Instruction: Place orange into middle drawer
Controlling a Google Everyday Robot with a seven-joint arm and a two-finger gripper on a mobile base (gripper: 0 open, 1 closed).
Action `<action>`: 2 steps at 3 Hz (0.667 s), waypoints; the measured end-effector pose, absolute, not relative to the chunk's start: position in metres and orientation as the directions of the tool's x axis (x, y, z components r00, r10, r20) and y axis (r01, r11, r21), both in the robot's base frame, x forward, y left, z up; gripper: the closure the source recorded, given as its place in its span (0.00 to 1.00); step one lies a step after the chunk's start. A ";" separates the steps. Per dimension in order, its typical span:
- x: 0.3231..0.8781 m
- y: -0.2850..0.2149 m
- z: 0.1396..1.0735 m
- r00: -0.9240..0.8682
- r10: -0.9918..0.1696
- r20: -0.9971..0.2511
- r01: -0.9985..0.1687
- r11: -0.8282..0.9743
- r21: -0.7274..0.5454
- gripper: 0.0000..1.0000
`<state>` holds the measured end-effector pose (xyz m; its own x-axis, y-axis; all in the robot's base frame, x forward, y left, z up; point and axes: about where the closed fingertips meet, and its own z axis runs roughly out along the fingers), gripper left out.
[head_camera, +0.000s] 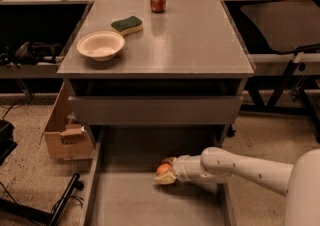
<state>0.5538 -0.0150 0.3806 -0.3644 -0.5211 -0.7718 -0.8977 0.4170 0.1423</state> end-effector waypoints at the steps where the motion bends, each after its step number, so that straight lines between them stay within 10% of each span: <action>1: 0.554 -0.015 0.381 -0.364 -0.521 -0.772 -0.898 0.417 0.142 0.45; 2: 0.554 -0.015 0.381 -0.364 -0.521 -0.772 -0.898 0.417 0.142 0.22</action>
Offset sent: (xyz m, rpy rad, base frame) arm 0.0000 0.0000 0.0000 0.0000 0.0000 0.0000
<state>0.5538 -0.0150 0.3806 -0.3644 -0.5211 -0.7718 -0.8977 0.4170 0.1423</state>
